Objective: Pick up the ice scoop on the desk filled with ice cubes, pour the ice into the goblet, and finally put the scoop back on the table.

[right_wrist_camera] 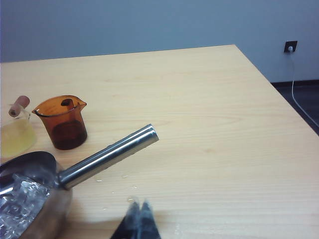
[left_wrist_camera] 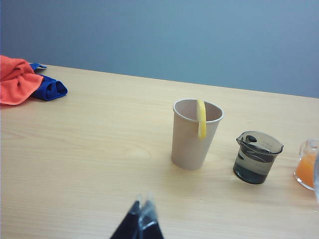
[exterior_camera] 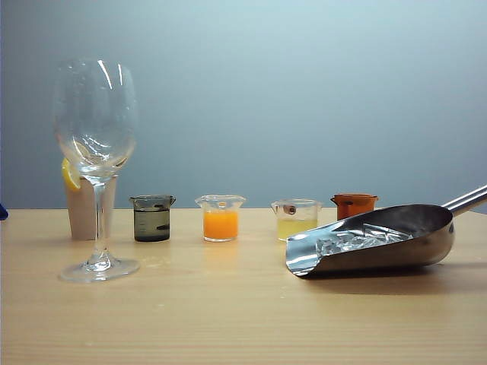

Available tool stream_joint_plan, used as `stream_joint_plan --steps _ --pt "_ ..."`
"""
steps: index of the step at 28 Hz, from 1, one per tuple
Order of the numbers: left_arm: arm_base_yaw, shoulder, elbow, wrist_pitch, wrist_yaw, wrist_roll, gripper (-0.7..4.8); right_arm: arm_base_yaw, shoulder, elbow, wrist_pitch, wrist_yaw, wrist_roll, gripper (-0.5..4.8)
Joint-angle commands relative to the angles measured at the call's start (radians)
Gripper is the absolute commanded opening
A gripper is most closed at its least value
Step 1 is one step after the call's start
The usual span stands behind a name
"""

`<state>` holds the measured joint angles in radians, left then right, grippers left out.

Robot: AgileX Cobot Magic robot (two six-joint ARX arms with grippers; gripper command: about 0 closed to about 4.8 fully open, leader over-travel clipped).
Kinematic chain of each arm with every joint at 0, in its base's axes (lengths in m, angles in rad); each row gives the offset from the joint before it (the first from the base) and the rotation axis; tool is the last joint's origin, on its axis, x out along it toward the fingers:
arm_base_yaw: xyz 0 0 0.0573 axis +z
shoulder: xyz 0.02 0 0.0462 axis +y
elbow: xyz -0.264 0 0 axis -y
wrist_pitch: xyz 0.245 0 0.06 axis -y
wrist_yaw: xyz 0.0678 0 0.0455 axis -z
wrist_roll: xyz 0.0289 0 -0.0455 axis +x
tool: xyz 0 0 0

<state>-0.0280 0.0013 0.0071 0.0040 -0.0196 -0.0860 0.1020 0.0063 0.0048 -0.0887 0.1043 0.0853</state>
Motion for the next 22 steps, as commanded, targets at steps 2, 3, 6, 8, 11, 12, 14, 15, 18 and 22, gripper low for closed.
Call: stream_joint_plan --steps 2,3,6,8,11,12,14,15,18,22 --pt "0.001 0.000 0.002 0.011 -0.003 0.000 -0.05 0.000 0.000 -0.004 0.010 -0.005 -0.015 -0.05" --pt "0.001 0.000 0.002 0.011 -0.003 0.000 -0.05 0.000 0.000 -0.004 0.010 -0.011 -0.014 -0.05" --pt "0.001 0.000 0.002 0.011 -0.003 0.000 -0.05 0.000 0.000 -0.004 0.010 -0.014 -0.014 -0.05" --pt "0.001 0.000 0.002 0.011 -0.003 0.000 -0.05 0.000 0.000 -0.004 0.010 -0.014 -0.014 -0.06" --pt "0.001 0.000 0.002 0.011 -0.002 -0.013 -0.05 0.000 0.000 -0.004 0.011 -0.013 0.032 -0.06" --pt "0.001 0.000 0.002 0.014 -0.002 -0.044 -0.05 0.000 0.000 -0.003 0.020 -0.014 0.099 -0.05" --pt "0.001 0.000 0.034 0.009 0.018 -0.131 -0.05 0.003 0.003 0.058 0.006 -0.025 0.203 -0.06" --pt "0.000 0.000 0.060 -0.021 0.024 -0.118 -0.05 0.006 0.014 0.102 -0.039 -0.015 0.205 -0.06" --pt "0.000 0.005 0.196 -0.220 0.023 -0.063 -0.05 0.008 0.103 0.295 -0.175 -0.024 0.309 -0.06" --pt "0.000 0.013 0.309 -0.269 0.024 -0.064 -0.05 0.008 0.259 0.450 -0.186 -0.063 0.484 -0.05"
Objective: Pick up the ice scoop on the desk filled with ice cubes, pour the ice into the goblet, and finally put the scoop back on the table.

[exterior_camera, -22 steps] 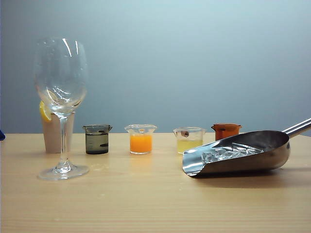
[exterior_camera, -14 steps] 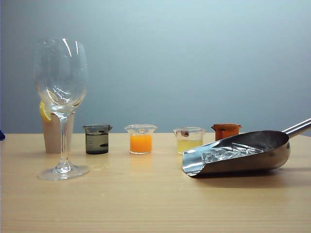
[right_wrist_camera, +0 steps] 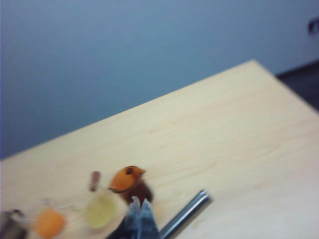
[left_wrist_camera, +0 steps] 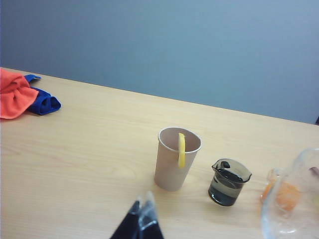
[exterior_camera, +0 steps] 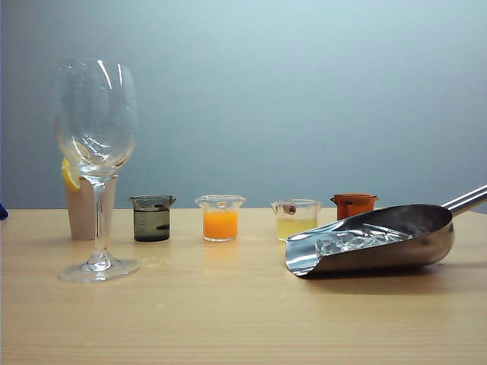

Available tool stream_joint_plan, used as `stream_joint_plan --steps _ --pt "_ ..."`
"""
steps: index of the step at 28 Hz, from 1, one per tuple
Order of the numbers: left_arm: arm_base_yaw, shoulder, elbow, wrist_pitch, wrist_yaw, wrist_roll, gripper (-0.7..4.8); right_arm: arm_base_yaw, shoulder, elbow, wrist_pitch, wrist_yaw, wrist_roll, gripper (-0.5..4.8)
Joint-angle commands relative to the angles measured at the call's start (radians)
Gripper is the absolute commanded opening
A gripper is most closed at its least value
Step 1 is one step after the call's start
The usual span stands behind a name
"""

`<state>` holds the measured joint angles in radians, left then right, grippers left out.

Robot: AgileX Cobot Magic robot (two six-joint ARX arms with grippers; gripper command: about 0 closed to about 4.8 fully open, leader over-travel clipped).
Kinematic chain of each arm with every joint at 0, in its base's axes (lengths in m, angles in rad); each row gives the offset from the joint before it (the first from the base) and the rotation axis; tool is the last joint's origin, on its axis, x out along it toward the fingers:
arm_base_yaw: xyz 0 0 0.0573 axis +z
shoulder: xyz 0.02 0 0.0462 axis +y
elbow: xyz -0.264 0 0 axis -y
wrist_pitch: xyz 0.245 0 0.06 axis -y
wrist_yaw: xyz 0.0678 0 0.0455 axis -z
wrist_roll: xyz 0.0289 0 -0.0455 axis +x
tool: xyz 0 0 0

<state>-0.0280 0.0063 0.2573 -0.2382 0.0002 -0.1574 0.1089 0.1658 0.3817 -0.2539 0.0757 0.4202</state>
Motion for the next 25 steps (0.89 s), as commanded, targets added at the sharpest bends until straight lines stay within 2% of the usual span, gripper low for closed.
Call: stream_joint_plan --steps 1,4,8,12,16,18,22,25 --pt "0.000 0.015 0.081 -0.027 0.009 0.007 -0.05 0.001 0.142 0.100 -0.018 -0.057 0.197 -0.05" --pt "0.000 0.071 0.151 -0.026 0.105 0.008 -0.05 0.000 0.291 0.177 0.021 -0.159 0.294 -0.06" --pt "0.000 0.212 0.270 -0.026 0.232 0.037 -0.05 0.000 0.445 0.192 0.171 -0.279 0.514 -0.06" --pt "0.000 0.348 0.389 -0.007 0.284 0.058 -0.05 0.000 0.528 0.151 0.320 -0.270 0.623 -0.06" --pt "0.000 0.440 0.489 -0.004 0.333 0.120 -0.05 0.000 0.540 0.089 0.355 -0.222 0.734 -0.06" --pt "0.000 0.480 0.519 0.016 0.397 0.127 -0.05 -0.001 0.539 0.016 0.405 -0.220 0.769 -0.06" --pt "-0.001 0.525 0.523 0.015 0.546 0.127 -0.05 -0.007 0.568 -0.138 0.513 -0.204 0.821 -0.06" --pt "-0.013 0.533 0.522 0.014 0.534 0.127 -0.05 -0.017 0.604 -0.194 0.598 -0.204 0.834 -0.06"
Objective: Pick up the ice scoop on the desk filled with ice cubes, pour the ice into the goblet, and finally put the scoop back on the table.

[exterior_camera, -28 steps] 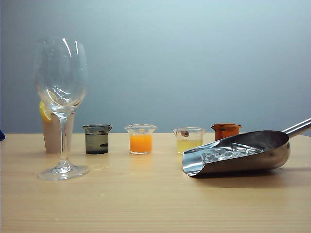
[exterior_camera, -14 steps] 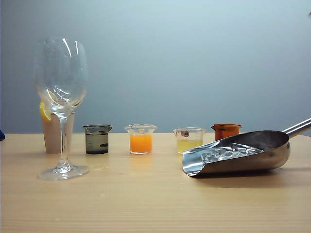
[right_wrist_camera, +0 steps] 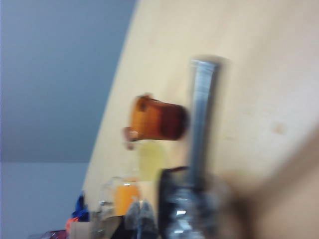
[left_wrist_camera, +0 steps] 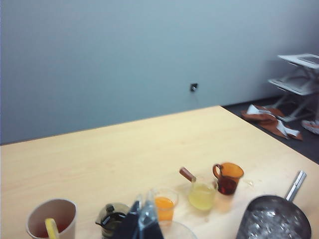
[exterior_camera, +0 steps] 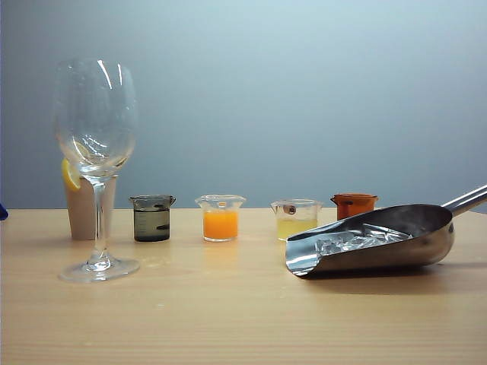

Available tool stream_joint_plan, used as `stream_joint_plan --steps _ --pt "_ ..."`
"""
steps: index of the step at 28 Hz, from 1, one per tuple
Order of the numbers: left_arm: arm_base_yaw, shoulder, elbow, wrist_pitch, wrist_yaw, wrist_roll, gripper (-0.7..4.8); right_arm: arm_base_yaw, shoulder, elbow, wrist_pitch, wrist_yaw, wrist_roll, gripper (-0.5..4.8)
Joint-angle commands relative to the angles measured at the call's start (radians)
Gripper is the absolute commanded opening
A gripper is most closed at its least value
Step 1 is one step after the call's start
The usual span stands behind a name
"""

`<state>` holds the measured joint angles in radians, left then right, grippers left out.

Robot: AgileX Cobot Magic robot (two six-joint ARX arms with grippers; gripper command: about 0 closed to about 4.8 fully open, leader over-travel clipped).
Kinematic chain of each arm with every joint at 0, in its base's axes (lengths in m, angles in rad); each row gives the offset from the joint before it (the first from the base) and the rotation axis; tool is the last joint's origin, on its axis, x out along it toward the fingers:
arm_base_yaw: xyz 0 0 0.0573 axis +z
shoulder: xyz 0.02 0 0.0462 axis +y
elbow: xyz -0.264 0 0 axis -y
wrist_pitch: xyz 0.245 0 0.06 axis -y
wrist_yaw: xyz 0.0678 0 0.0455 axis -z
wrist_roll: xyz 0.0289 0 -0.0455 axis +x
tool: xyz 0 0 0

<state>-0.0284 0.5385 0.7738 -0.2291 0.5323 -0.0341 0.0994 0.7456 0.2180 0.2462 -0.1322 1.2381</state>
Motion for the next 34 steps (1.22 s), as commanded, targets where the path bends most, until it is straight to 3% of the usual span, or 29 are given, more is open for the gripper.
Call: stream_joint_plan --steps 1,5,11,16,20,21,24,27,29,34 --pt "-0.024 0.007 0.006 0.006 -0.011 0.005 -0.05 -0.008 0.040 -0.044 0.135 0.003 0.016 -0.06" --pt "-0.089 0.024 0.006 0.003 -0.087 0.009 -0.05 -0.011 0.117 -0.055 0.238 0.004 -0.001 -0.06" --pt "-0.272 0.074 0.006 -0.029 -0.219 0.109 -0.05 -0.012 0.292 -0.055 0.421 -0.006 -0.030 -0.06" --pt "-0.412 0.092 0.014 -0.146 -0.381 0.106 -0.05 -0.011 0.389 -0.055 0.515 -0.027 -0.011 -0.06" --pt "-0.459 0.092 0.052 -0.274 -0.384 0.105 -0.05 -0.012 0.393 -0.055 0.537 0.003 -0.032 0.01" --pt "-0.459 0.092 0.060 -0.290 -0.374 0.106 -0.05 -0.012 0.396 -0.055 0.537 0.003 -0.039 0.20" --pt "-0.459 0.092 0.090 -0.353 -0.326 0.120 -0.05 -0.012 0.413 -0.055 0.537 -0.001 -0.038 1.90" --pt "-0.459 0.092 0.098 -0.391 -0.257 0.161 -0.05 -0.011 0.437 -0.053 0.547 0.000 -0.038 4.20" --pt "-0.459 0.092 0.098 -0.406 -0.213 0.170 -0.05 -0.012 0.459 -0.052 0.571 0.000 -0.039 4.53" --pt "-0.459 0.108 0.098 -0.428 -0.209 0.168 -0.05 -0.012 0.541 -0.039 0.668 0.001 -0.038 4.35"
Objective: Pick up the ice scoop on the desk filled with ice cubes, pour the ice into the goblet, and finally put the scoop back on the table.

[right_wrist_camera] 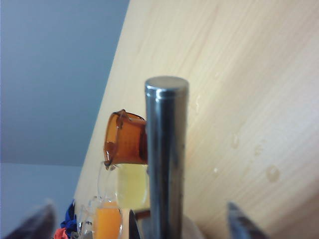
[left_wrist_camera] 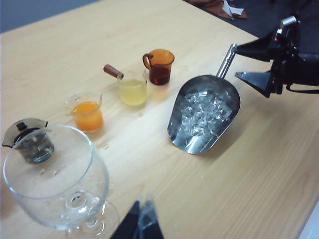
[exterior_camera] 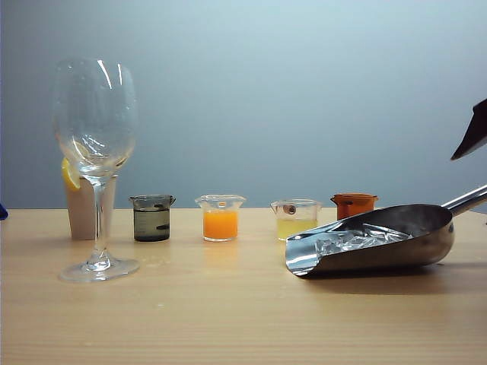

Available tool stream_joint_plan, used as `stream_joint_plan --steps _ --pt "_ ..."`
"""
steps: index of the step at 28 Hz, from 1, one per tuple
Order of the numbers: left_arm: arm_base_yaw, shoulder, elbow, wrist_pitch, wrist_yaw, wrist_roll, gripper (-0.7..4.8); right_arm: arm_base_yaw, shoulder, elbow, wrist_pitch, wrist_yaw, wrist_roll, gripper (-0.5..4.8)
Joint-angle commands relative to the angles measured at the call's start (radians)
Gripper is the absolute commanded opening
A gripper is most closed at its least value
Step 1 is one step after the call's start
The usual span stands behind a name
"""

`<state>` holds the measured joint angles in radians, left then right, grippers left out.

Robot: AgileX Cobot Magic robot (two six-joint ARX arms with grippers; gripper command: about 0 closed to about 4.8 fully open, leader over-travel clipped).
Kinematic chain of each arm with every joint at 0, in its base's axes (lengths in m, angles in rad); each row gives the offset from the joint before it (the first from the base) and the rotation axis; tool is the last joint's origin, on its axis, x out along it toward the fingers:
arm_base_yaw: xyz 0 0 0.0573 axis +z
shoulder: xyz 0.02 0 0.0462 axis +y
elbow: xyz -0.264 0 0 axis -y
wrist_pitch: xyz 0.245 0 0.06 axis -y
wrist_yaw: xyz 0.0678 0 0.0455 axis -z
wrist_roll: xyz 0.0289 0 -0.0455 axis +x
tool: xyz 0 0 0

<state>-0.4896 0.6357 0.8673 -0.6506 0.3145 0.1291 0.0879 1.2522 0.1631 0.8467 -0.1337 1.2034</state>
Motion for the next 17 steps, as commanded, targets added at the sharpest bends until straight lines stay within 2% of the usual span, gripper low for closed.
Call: stream_joint_plan --steps 1,10,12,13,14,15,16,17 --pt "0.002 0.014 0.005 -0.011 0.008 0.002 -0.05 0.000 0.056 0.028 0.074 0.002 -0.003 4.26" --pt "0.002 0.028 0.005 -0.033 0.023 0.002 -0.05 0.000 0.240 0.161 0.109 0.008 0.001 4.26" --pt "0.002 0.028 0.005 -0.040 0.023 0.002 -0.05 0.000 0.271 0.183 0.110 -0.001 0.001 4.12" --pt "0.002 0.028 0.005 -0.044 0.023 0.002 -0.05 0.001 0.285 0.192 0.110 -0.008 0.001 3.77" --pt "0.002 0.028 0.005 -0.050 0.023 0.002 -0.05 0.001 0.305 0.203 0.120 -0.025 0.002 2.98" --pt "0.002 0.028 0.005 -0.052 0.023 0.002 -0.05 0.001 0.309 0.203 0.123 -0.025 0.005 2.51" --pt "0.002 0.028 0.005 -0.052 0.023 0.002 -0.05 0.001 0.313 0.202 0.127 -0.021 0.021 0.91" --pt "0.002 0.028 0.005 -0.052 0.023 0.002 -0.05 0.001 0.313 0.202 0.127 -0.018 0.022 0.08"
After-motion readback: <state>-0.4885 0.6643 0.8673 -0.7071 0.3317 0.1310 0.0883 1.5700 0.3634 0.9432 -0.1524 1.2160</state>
